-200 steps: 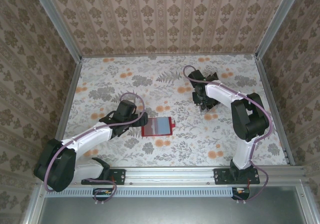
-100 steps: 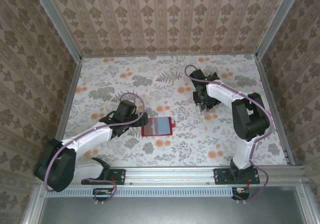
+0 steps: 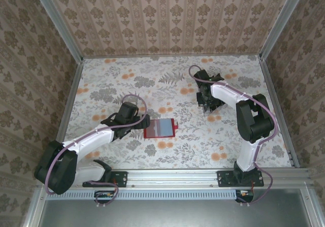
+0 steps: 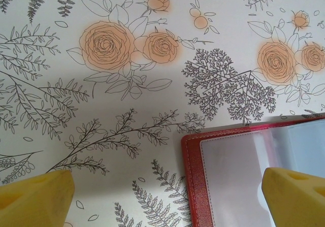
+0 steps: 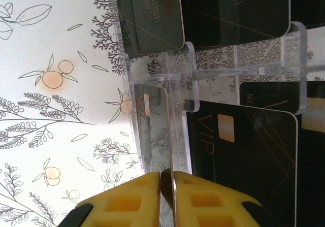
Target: Put the credit cards into the card holder
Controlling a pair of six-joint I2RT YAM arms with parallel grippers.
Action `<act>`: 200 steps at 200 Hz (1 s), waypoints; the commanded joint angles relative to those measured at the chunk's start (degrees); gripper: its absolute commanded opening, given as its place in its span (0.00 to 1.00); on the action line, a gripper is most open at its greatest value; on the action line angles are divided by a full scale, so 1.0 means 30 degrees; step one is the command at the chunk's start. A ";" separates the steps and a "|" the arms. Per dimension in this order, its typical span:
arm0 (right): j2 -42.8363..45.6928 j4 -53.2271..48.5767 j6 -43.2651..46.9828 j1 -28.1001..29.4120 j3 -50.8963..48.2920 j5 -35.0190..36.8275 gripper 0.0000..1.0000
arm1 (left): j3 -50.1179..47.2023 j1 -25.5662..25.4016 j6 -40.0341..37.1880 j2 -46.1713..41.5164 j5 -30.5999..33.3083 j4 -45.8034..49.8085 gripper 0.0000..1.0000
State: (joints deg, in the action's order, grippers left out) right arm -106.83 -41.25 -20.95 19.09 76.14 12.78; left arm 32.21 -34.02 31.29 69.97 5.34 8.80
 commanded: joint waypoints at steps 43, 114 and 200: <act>0.0920 0.0030 -0.0149 -0.0596 0.0381 -0.1524 0.08 | -0.0174 0.0091 0.0088 -0.0590 0.0034 0.0136 0.97; 0.1971 0.0032 -0.0246 -0.1005 0.0642 -0.3471 0.00 | -0.0076 0.0094 -0.0113 -0.0883 -0.0004 0.0335 0.97; 0.6600 0.2372 -0.3826 0.1297 -0.0584 -0.7206 0.00 | -0.0057 0.0112 -0.0582 -0.1453 0.0211 0.1264 0.97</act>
State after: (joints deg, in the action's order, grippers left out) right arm -91.29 -39.13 -26.20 18.50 76.66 -3.79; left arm 32.21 -34.02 31.22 67.02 5.37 10.28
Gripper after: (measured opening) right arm 0.065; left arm 0.974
